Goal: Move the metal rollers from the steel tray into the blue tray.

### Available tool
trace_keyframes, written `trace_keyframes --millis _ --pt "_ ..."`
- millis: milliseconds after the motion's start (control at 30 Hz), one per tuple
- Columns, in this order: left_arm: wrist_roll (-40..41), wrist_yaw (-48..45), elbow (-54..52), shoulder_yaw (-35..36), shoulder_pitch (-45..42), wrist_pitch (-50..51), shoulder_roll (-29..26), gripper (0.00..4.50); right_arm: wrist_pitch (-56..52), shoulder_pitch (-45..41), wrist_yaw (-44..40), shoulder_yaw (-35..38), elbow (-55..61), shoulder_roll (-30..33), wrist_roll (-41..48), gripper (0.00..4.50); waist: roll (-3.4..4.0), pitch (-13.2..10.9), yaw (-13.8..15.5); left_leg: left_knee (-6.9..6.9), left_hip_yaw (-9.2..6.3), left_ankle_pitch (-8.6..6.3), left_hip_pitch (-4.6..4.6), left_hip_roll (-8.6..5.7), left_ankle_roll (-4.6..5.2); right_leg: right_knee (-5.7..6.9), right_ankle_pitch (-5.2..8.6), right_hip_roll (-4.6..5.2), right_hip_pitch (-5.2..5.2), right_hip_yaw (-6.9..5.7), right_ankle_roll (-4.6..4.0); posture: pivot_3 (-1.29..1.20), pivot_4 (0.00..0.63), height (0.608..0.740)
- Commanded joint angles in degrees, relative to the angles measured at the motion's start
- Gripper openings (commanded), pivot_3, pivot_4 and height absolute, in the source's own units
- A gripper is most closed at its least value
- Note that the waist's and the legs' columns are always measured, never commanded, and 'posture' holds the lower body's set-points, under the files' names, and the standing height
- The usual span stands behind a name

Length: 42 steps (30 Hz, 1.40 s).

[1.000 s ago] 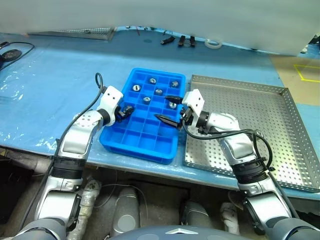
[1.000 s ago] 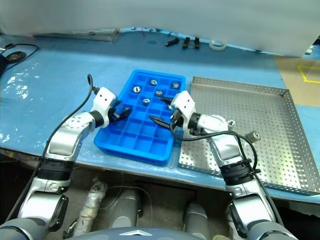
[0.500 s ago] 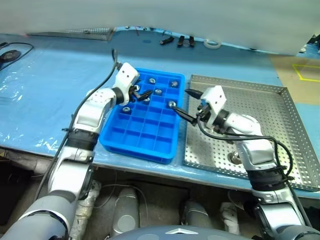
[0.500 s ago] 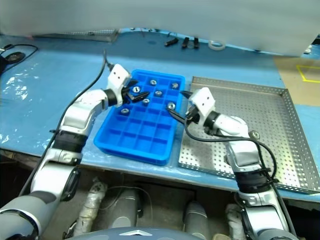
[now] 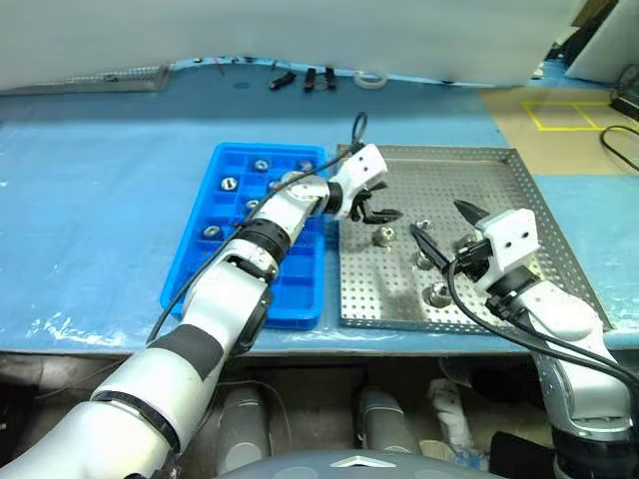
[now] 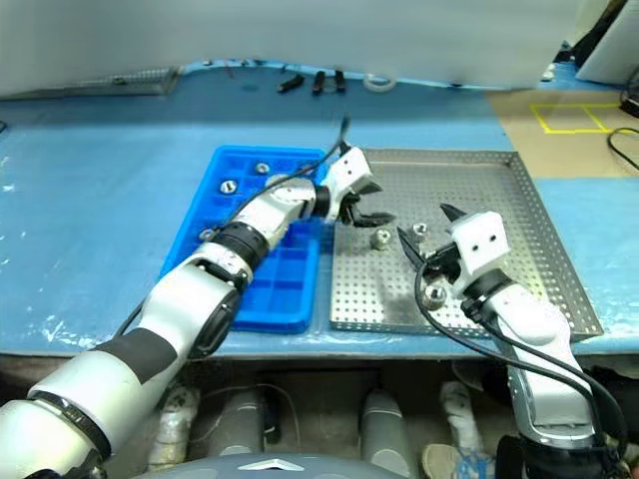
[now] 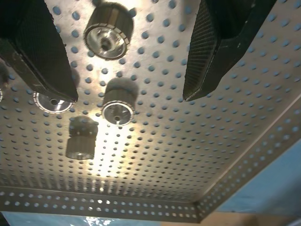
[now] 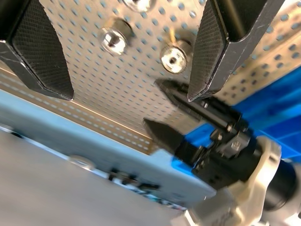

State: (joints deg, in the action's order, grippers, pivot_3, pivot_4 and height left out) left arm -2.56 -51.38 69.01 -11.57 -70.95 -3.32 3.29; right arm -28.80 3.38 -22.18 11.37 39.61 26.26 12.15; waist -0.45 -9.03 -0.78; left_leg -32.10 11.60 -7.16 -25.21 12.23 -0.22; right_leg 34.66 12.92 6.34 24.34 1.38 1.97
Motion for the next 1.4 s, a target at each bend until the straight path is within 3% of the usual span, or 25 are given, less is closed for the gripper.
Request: trace_keyframes --millis 33,1000,1100,1167,1233,1400 --pt "-2.2 0.32 2.29 -0.39 -1.68 -1.94 0.49 3.75 -0.62 2.6 2.63 2.08 5.48 -0.87 -0.55 4.1 0.0 0.0 -0.72 -0.03 0.0 0.0 0.04 0.01 0.01 0.0 0.0 -0.02 0.0 0.06 0.01 -0.55 0.15 0.74" --pt "-10.67 6.59 6.82 -0.33 2.64 1.68 0.22 3.75 0.23 7.4 4.77 1.23 6.26 -1.7 -1.94 4.1 0.0 0.0 -3.36 -0.12 0.08 -0.25 -0.01 -0.32 0.4 -0.27 0.0 0.27 -0.11 0.15 0.11 -0.57 0.15 0.74" --pt "-10.39 6.57 6.83 0.08 2.65 1.89 0.04 3.22 0.38 7.08 4.73 0.99 5.85 -1.73 -2.1 4.1 0.0 0.0 -3.38 -0.13 0.08 -0.25 0.0 -0.32 0.4 -0.27 0.0 0.27 -0.12 0.15 0.12 -0.57 0.15 0.74" --pt "-10.5 7.11 6.73 0.07 2.71 1.65 -0.07 2.61 0.6 6.94 4.68 0.66 5.51 -1.76 -2.24 4.1 0.0 0.0 -3.43 -0.13 0.08 -0.25 0.0 -0.32 0.4 -0.27 0.0 0.27 -0.12 0.15 0.12 -0.56 0.15 0.74" --pt "-10.27 6.7 6.65 0.31 2.74 1.55 -0.19 2.61 0.71 6.69 4.61 0.32 5.27 -1.79 -2.24 4.1 0.0 0.0 -3.46 -0.12 0.08 -0.25 0.0 -0.32 0.4 -0.27 0.0 0.26 -0.11 0.15 0.12 -0.56 0.15 0.74" --pt "-9.66 6.02 6.38 1.0 2.59 1.16 -0.87 1.69 0.74 5.35 4.33 -0.1 4.47 -1.48 -2.17 4.1 0.0 0.0 -3.57 -0.11 0.08 -0.25 0.0 -0.31 0.4 -0.27 0.0 0.26 -0.1 0.15 0.12 -0.54 0.15 0.74"
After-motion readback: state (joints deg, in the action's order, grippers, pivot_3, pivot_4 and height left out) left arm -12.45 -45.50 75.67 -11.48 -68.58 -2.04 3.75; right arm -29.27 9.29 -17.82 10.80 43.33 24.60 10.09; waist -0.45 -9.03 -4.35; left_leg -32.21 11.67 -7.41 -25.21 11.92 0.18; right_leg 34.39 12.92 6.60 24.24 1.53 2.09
